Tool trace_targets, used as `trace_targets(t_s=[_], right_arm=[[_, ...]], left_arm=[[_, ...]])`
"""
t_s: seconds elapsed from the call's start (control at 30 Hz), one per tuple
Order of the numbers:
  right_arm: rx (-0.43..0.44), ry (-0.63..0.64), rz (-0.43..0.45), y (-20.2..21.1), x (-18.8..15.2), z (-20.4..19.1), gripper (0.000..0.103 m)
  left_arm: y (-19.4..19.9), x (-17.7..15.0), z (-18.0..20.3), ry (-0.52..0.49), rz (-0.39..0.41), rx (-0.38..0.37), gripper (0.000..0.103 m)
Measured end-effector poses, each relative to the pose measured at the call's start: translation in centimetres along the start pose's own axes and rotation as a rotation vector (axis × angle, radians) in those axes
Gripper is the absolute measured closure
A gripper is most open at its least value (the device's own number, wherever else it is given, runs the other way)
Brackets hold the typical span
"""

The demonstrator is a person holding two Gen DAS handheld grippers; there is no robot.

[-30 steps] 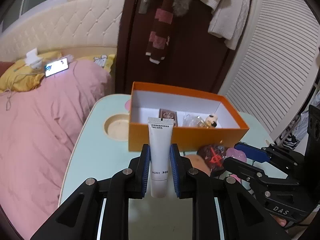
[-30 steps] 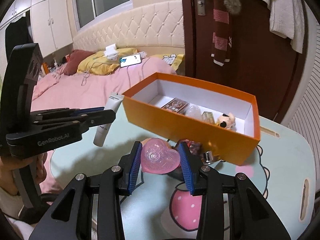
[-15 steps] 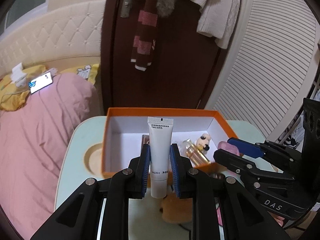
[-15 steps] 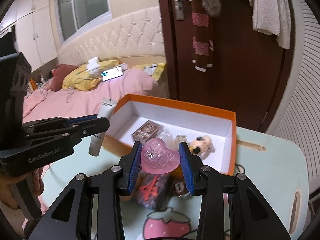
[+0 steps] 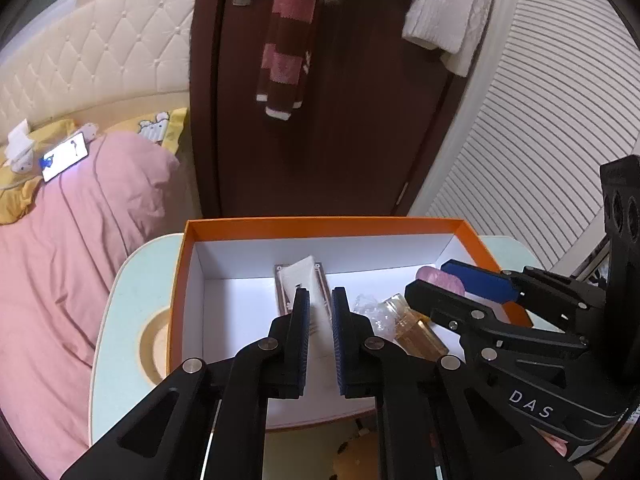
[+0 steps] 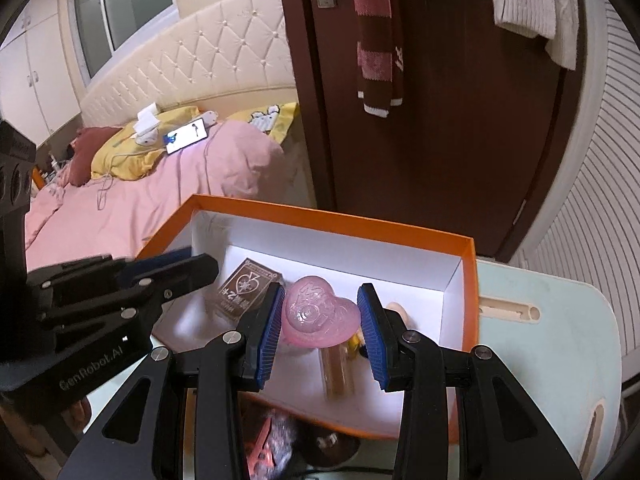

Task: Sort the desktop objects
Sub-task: 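Lower the white tube into the orange box with the left gripper while the right carries the pink heart over, then lower the pink heart into the box and open the right gripper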

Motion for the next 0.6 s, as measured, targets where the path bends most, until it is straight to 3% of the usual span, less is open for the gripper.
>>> trace_targets(t_s=[0.17, 0.27, 0.4, 0.5, 0.6], right_arm=[[-0.030, 0.017, -0.010, -0.7, 0.1, -0.1, 0.063], [-0.039, 0.019, -0.006, -0.7, 0.1, -0.2, 0.062], [-0.062, 0.028, 0.020, -0.3, 0.1, -0.3, 0.036], [-0.076, 0.035, 0.043, 0.2, -0.1, -0.4, 0.036], [-0.077, 0.034, 0.037, 0.5, -0.2, -0.4, 0.036]], left_arm=[[-0.2, -0.2, -0.2, 0.016, -0.007, 0.000, 0.092], [-0.1, -0.5, -0.3, 0.024, -0.008, -0.001, 0.083], [0.0, -0.8, -0.4, 0.036, -0.009, -0.002, 0.076], [0.4, -1.1, -0.6, 0.049, -0.005, -0.006, 0.073], [1.1, -1.4, -0.9, 0.067, 0.005, -0.013, 0.056]])
Point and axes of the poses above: each gripper's, at about its wrist camera, not at the fingertips, and y roughly against the way its jaws point, z to its right, x to its top, the point moved 1 cm from there along -y, roughly the way its jaws point, and after that the axes turned 5 degrees about -z, right-handed, at the moved point
